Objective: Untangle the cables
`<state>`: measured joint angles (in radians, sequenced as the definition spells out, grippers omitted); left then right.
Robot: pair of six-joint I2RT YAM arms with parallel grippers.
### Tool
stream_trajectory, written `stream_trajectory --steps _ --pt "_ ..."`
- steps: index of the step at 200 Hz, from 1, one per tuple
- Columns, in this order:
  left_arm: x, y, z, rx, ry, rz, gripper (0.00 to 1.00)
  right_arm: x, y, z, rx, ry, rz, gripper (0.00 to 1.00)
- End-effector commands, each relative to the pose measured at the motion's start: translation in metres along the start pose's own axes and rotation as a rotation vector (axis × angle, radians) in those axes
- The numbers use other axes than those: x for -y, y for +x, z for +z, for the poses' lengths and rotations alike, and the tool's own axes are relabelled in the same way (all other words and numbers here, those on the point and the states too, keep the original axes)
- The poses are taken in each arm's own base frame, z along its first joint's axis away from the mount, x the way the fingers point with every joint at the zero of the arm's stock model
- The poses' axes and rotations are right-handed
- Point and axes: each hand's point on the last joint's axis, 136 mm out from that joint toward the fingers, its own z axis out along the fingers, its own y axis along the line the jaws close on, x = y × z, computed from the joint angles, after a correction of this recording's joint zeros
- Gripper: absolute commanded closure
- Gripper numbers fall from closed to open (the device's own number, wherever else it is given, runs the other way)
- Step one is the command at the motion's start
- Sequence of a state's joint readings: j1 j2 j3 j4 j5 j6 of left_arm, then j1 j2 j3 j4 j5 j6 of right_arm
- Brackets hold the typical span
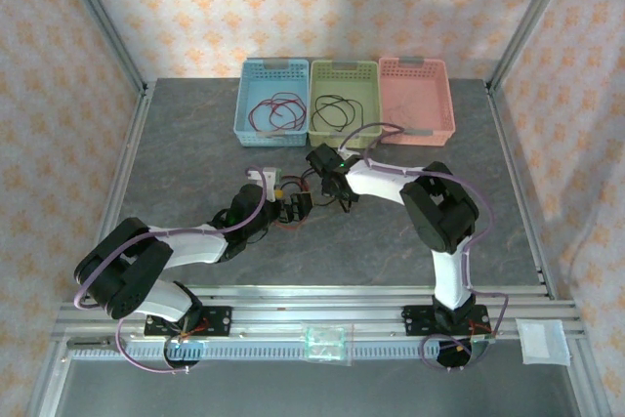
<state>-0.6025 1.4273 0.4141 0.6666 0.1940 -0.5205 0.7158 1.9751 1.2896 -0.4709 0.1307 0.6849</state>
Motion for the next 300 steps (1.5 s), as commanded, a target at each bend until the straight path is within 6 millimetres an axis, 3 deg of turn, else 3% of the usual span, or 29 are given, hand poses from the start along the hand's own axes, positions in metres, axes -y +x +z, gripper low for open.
stream_trajectory --steps 1,38,67,134,182,221,256,300 --pt "0.008 -0.013 0.0 0.039 0.004 0.037 0.01 0.017 0.013 0.009 -0.033 0.074 -0.017 0.89" --pt "0.008 -0.018 -0.001 0.055 -0.008 0.045 0.01 0.021 0.005 0.002 0.006 0.087 -0.006 0.96" --pt "0.011 -0.025 -0.003 0.073 -0.008 0.066 0.01 0.03 -0.012 -0.016 0.09 0.105 0.014 1.0" --pt "0.022 -0.043 0.001 0.088 0.029 0.102 0.01 0.05 -0.06 -0.081 0.349 0.062 -0.012 1.0" --pt "0.033 -0.059 0.003 0.085 0.112 0.127 0.01 0.04 -0.084 -0.136 0.486 -0.081 -0.146 1.0" --pt "0.035 -0.069 0.009 0.076 0.158 0.155 0.04 0.017 -0.079 -0.171 0.519 -0.289 -0.319 1.0" --pt "0.048 -0.068 0.022 0.013 0.241 0.228 0.1 0.005 -0.066 -0.173 0.471 -0.381 -0.419 1.0" --pt "0.036 -0.065 0.044 -0.036 0.2 0.282 0.17 -0.008 -0.059 -0.184 0.448 -0.474 -0.463 1.0"
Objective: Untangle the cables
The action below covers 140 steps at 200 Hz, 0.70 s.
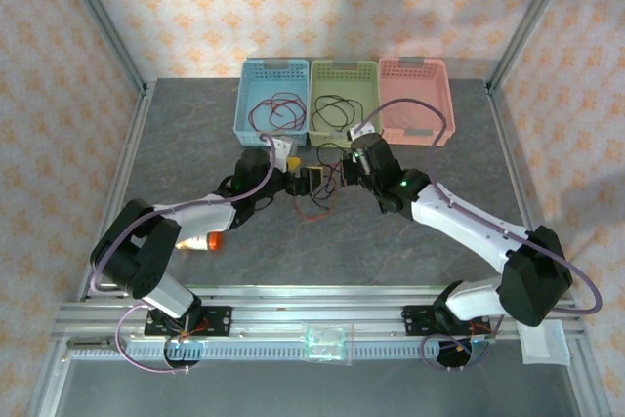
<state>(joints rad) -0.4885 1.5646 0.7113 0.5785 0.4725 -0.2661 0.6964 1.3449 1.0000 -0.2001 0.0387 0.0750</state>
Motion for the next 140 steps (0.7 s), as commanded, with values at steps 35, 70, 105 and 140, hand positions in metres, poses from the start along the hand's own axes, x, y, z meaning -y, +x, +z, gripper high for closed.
stream_trajectory --steps 35,70,105,140 --pt "-0.012 -0.006 0.021 -0.036 -0.001 0.072 0.22 -0.017 -0.003 -0.008 -0.009 -0.109 -0.054 1.0" --pt "-0.018 -0.009 0.035 -0.04 0.002 0.068 0.32 -0.017 -0.004 -0.009 -0.009 -0.112 -0.053 1.0" --pt "-0.014 -0.016 0.042 -0.025 0.039 0.053 0.59 -0.013 -0.004 -0.01 -0.007 -0.087 -0.052 1.0" --pt "-0.006 -0.028 0.036 0.003 0.054 0.047 0.96 -0.006 -0.007 -0.011 0.007 -0.056 -0.034 1.0"
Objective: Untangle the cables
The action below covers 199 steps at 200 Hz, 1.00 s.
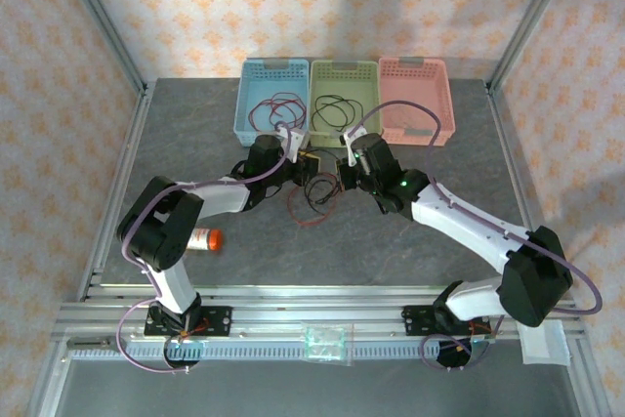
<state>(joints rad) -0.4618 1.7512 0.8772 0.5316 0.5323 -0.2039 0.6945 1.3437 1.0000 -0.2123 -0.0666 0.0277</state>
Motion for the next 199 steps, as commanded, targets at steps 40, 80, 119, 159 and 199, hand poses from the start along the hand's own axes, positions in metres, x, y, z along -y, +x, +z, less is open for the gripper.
stream_trajectory --steps 40,80,119,159,199 --pt "0.02 -0.045 -0.028 0.106 0.027 0.021 1.0 0.014 -0.036 -0.027 0.129 0.039 0.091 0.9" --pt "0.028 -0.064 -0.054 0.139 -0.006 0.032 1.0 0.011 -0.076 -0.059 0.281 -0.031 0.153 0.29" --pt "0.037 -0.082 -0.069 0.159 -0.011 0.042 1.0 0.007 -0.096 -0.082 0.348 -0.06 0.125 0.1" --pt "0.04 -0.088 -0.076 0.159 -0.014 0.065 1.0 -0.002 -0.078 -0.068 0.162 -0.199 0.07 0.14" --pt "0.047 -0.09 -0.08 0.166 0.013 0.073 1.0 -0.014 -0.061 -0.054 0.066 -0.364 0.031 0.18"
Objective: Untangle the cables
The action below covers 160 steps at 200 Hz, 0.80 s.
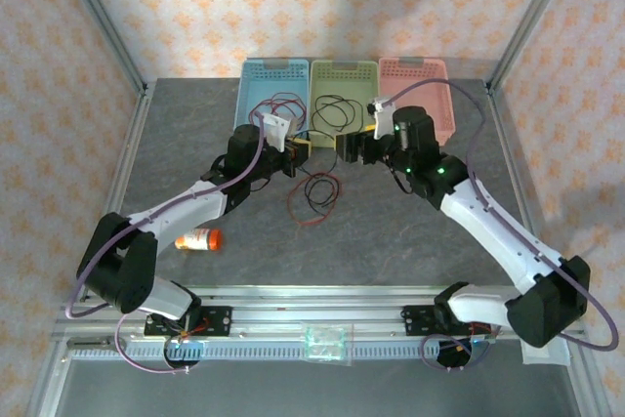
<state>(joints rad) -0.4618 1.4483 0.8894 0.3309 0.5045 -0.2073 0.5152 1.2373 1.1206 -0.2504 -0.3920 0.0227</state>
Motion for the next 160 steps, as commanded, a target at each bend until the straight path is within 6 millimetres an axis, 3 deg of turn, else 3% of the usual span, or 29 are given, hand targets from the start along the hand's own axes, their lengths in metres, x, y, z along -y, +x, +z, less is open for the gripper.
stream_trajectory --steps 1,36,58,93,160 --pt "0.007 -0.025 -0.011 0.056 0.012 0.038 1.0 -0.018 0.013 0.005 -0.089 -0.152 -0.029 0.18" --pt "0.017 -0.027 -0.016 0.063 0.061 0.045 1.0 -0.013 0.021 0.026 -0.131 -0.181 -0.04 0.15" --pt "0.02 -0.027 -0.019 0.066 0.076 0.046 1.0 -0.008 0.024 0.036 -0.133 -0.173 -0.043 0.18" --pt "0.022 -0.026 -0.02 0.069 0.083 0.036 1.0 -0.019 0.019 0.039 -0.119 -0.241 -0.031 0.41" --pt "0.012 -0.025 -0.021 0.081 0.035 -0.011 1.0 -0.018 0.017 0.029 -0.106 -0.22 -0.032 0.82"
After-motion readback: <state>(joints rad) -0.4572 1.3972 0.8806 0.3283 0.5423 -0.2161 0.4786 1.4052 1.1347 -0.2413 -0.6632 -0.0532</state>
